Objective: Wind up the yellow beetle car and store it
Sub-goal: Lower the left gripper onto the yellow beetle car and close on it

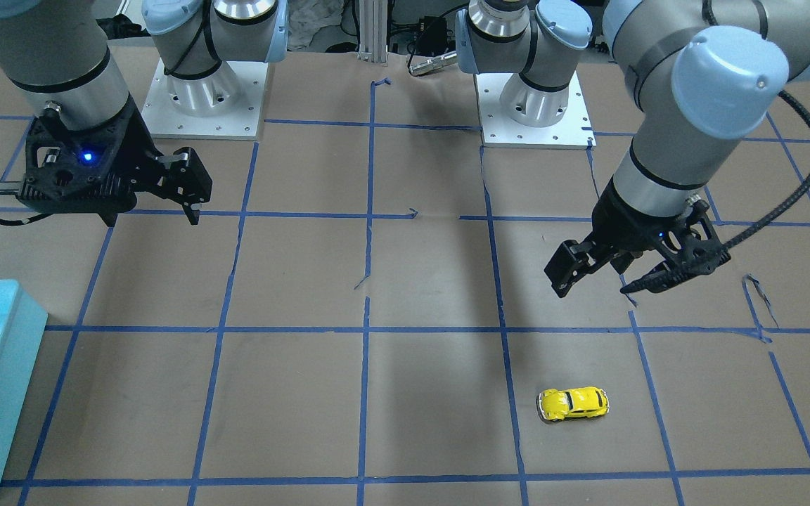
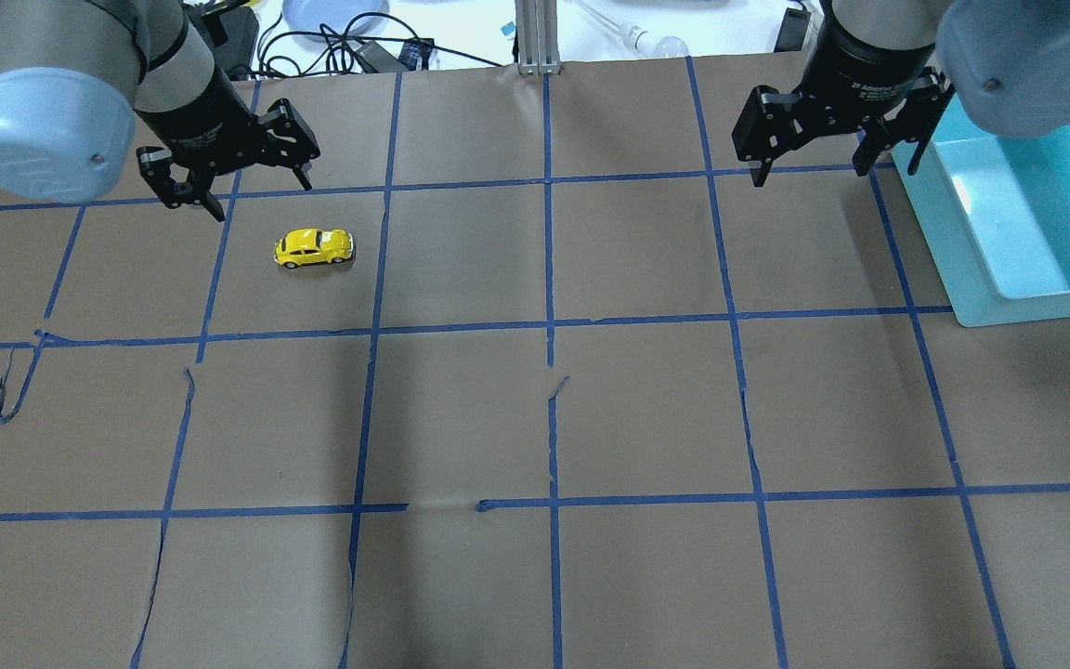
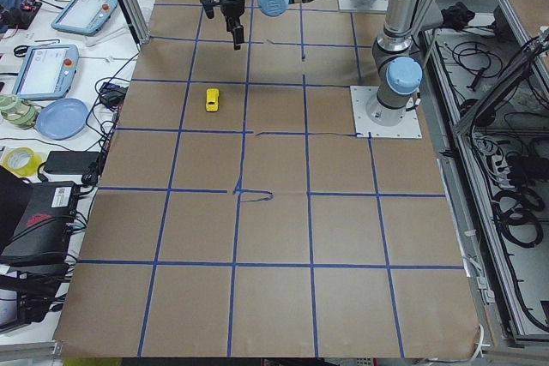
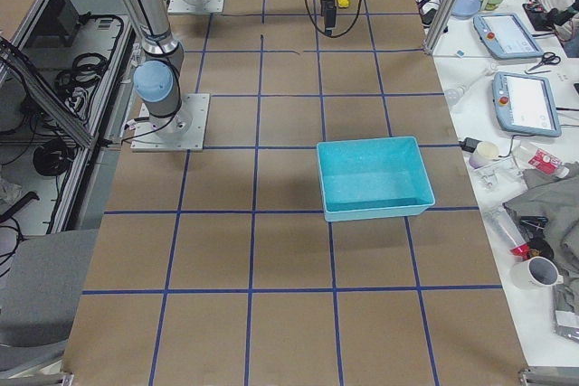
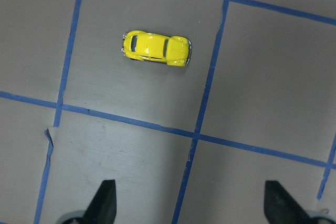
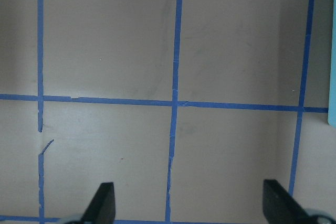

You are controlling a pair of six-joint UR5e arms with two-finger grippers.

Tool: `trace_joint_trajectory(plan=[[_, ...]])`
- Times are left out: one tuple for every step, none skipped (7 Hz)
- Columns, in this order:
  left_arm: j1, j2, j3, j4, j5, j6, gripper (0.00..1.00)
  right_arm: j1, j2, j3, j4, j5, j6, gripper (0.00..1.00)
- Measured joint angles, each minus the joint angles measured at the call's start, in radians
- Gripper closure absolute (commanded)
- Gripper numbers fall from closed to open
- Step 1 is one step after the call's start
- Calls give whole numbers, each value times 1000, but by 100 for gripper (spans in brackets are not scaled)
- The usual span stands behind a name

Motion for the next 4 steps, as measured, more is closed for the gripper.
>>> trace_joint_trajectory(plan=[[3, -39, -11, 28, 0, -162, 0, 0, 0, 0, 0, 0, -1, 0], [9, -82, -14, 38, 0, -340, 0, -1, 0, 0, 0, -1, -10, 0], [16, -127, -11, 57, -2, -482, 0, -2, 0, 0, 0, -2, -32, 0], [28, -170, -6, 106, -2, -556, 0, -2, 0, -1, 0, 1, -44, 0]])
